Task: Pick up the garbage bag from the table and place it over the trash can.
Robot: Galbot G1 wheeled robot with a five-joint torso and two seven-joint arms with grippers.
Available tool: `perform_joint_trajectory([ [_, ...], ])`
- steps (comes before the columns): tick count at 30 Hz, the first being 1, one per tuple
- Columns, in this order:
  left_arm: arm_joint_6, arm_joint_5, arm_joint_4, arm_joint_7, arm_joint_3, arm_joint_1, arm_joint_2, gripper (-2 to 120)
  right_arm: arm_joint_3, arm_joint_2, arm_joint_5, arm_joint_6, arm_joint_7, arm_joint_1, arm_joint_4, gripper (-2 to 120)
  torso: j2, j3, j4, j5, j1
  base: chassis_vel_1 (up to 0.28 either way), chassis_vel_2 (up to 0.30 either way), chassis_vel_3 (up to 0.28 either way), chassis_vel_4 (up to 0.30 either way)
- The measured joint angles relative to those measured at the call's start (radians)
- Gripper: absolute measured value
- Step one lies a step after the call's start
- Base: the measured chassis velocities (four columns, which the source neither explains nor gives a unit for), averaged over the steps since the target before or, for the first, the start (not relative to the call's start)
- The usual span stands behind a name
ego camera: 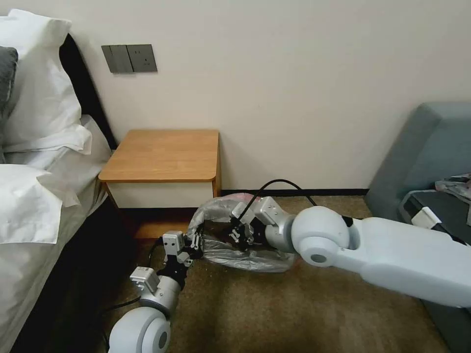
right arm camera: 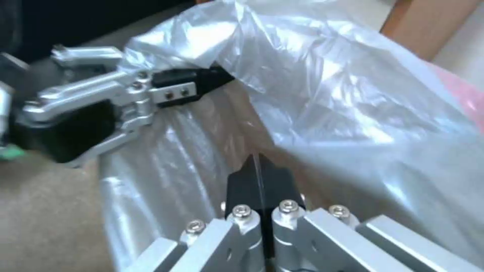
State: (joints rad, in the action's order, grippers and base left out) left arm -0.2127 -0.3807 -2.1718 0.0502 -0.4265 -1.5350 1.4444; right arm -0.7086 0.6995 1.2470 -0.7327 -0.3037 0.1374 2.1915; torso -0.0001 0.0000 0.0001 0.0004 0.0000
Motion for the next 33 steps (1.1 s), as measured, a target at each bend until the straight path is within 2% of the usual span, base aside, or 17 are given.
perform_joint_trajectory([
  [4,-0.001,-0.018,0.012,-0.014,0.001,0.002,0.001,7,0.117,-0.030,0.015,0.001,0.005,0.099,0.043,0,0.000,0.000,0.0000,-0.0006,0.000,0.000,0.000,0.000,0.000],
  [7,-0.005,-0.043,0.022,-0.041,0.002,0.001,0.004,7,0.347,-0.073,-0.057,0.010,0.061,0.322,0.090,0,0.000,0.000,-0.0004,0.0000,0.000,0.000,0.000,0.000,0.000],
  [8,-0.005,-0.043,0.022,-0.041,0.002,0.001,0.004,7,0.347,-0.073,-0.057,0.010,0.061,0.322,0.090,0,0.000,0.000,-0.0004,0.0000,0.000,0.000,0.000,0.000,0.000],
  [11,-0.015,-0.066,0.024,-0.073,0.006,0.000,0.007,7,0.486,-0.098,-0.130,0.032,0.100,0.464,0.098,0,0.000,0.000,-0.0005,-0.0004,0.000,0.000,0.000,0.000,0.000],
  [12,-0.015,-0.066,0.024,-0.073,0.006,0.000,0.007,7,0.486,-0.098,-0.130,0.032,0.100,0.464,0.098,0,0.000,0.000,-0.0005,-0.0004,0.000,0.000,0.000,0.000,0.000],
  [15,-0.030,-0.095,0.022,-0.115,0.007,-0.016,0.016,7,0.575,-0.078,-0.270,0.102,0.068,0.577,0.091,2,0.000,0.000,-0.0005,-0.0007,0.000,0.000,0.000,0.000,0.000],
  [17,-0.030,-0.095,0.022,-0.115,0.007,-0.016,0.016,7,0.575,-0.078,-0.270,0.102,0.068,0.577,0.091,2,0.000,0.000,-0.0005,-0.0007,0.000,0.000,0.000,0.000,0.000],
  [18,-0.030,-0.097,0.011,-0.140,0.002,-0.046,0.018,7,0.603,-0.019,-0.397,0.165,0.035,0.640,0.057,13,0.000,0.000,0.0002,-0.0005,0.000,0.000,0.000,0.000,0.000],
  [19,-0.029,-0.097,0.008,-0.148,0.001,-0.056,0.016,7,0.627,0.006,-0.448,0.182,0.035,0.678,0.047,18,0.000,0.000,0.0005,-0.0002,0.000,0.000,0.000,0.000,0.000],
  [20,-0.029,-0.097,0.008,-0.148,0.001,-0.056,0.016,7,0.627,0.006,-0.448,0.182,0.035,0.678,0.047,18,0.000,0.000,0.0005,-0.0002,0.000,0.000,0.000,0.000,0.000],
  [23,-0.029,-0.094,0.008,-0.154,0.000,-0.069,0.011,7,0.719,0.062,-0.539,0.211,0.053,0.791,0.040,28,0.000,0.000,0.0002,-0.0003,0.000,0.000,0.000,0.000,0.000],
  [25,-0.029,-0.087,0.012,-0.162,0.006,-0.078,0.010,7,0.838,0.139,-0.609,0.216,0.097,0.915,0.055,38,0.000,0.000,-0.0002,-0.0004,0.000,0.000,0.000,0.000,0.000],
  [26,-0.029,-0.087,0.012,-0.162,0.006,-0.078,0.010,7,0.838,0.139,-0.609,0.216,0.097,0.915,0.055,38,0.000,0.000,-0.0002,-0.0004,0.000,0.000,0.000,0.000,0.000],
  [28,-0.029,-0.081,0.024,-0.166,0.015,-0.088,0.008,7,0.923,0.212,-0.666,0.224,0.118,0.997,0.078,50,0.000,0.000,-0.0001,-0.0010,0.000,0.000,0.000,0.000,0.000],
  [29,-0.029,-0.081,0.024,-0.166,0.015,-0.088,0.008,7,0.923,0.212,-0.666,0.224,0.118,0.997,0.078,50,0.000,0.000,-0.0001,-0.0010,0.000,0.000,0.000,0.000,0.000],
  [32,-0.027,-0.072,0.038,-0.168,0.019,-0.099,0.009,7,1.011,0.318,-0.783,0.240,0.127,1.116,0.105,67,0.000,0.000,-0.0001,-0.0006,0.000,0.000,0.000,0.000,0.000],
  [33,-0.027,-0.072,0.038,-0.168,0.019,-0.099,0.009,7,1.011,0.318,-0.783,0.240,0.127,1.116,0.105,67,0.000,0.000,-0.0001,-0.0006,0.000,0.000,0.000,0.000,0.000],
])
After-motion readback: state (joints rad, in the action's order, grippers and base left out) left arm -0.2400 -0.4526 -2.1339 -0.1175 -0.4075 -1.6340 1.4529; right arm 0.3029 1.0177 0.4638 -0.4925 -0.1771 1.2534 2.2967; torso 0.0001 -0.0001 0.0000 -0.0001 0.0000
